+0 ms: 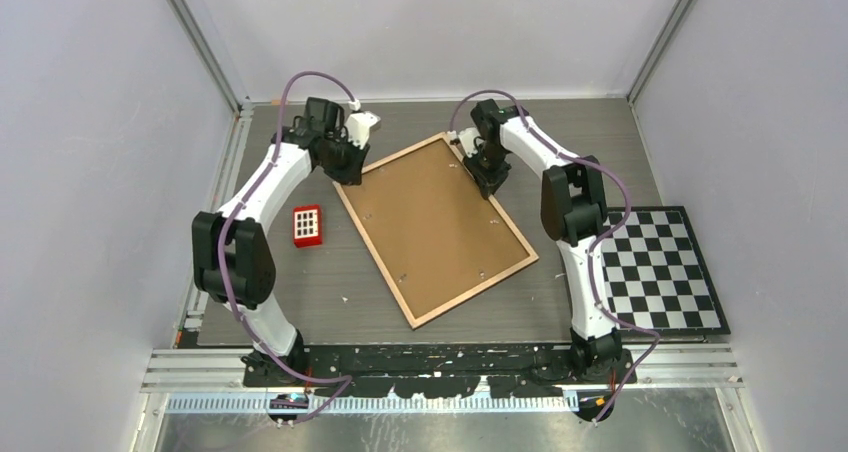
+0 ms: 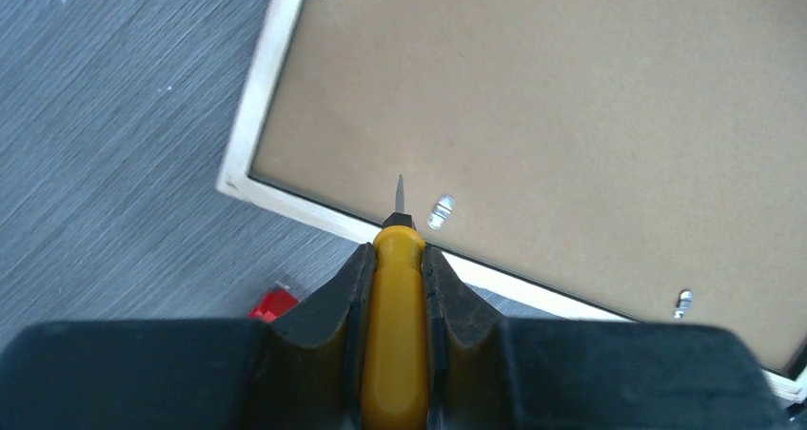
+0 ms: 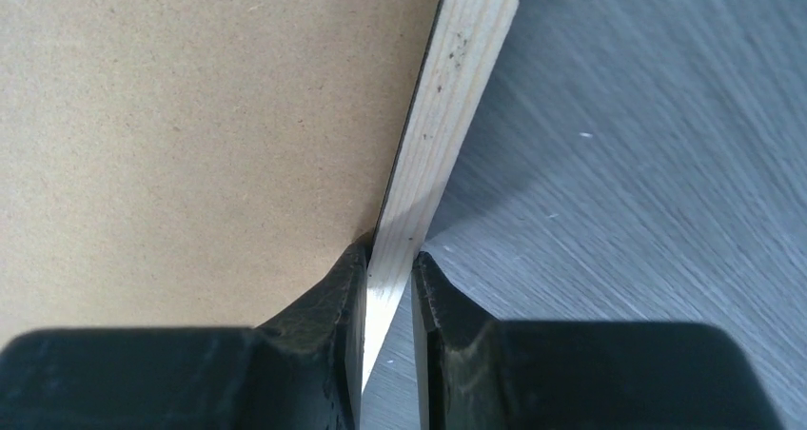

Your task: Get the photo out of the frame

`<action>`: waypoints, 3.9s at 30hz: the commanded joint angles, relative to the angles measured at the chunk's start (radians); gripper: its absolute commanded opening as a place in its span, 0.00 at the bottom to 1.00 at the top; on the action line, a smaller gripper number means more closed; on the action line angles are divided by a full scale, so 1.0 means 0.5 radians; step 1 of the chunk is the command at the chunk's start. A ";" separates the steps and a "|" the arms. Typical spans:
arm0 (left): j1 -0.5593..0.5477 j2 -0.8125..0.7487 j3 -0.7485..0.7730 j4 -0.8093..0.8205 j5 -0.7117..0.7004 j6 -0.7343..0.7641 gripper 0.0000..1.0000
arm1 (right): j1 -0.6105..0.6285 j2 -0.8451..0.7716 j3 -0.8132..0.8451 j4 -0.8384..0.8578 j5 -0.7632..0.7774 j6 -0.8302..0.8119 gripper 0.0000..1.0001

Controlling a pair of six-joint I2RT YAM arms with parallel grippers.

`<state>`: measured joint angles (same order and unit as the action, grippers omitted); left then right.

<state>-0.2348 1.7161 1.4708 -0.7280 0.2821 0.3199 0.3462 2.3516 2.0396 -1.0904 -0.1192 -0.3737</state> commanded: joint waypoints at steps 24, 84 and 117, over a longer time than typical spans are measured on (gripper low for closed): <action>0.308 -0.153 0.034 -0.041 0.246 -0.221 0.00 | 0.193 -0.046 0.330 0.606 0.506 -0.756 0.56; 0.340 -0.150 -0.008 0.083 0.308 -0.336 0.00 | -0.422 -0.625 -0.937 0.653 0.477 1.131 0.00; -0.099 -0.260 -0.274 -0.053 -0.117 0.457 0.00 | -0.341 -0.592 -1.149 0.520 -0.030 0.696 0.01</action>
<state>-0.2546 1.6100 1.3537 -0.7387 0.2916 0.4648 0.1513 2.0361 1.5047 -0.7811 -0.0891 0.0498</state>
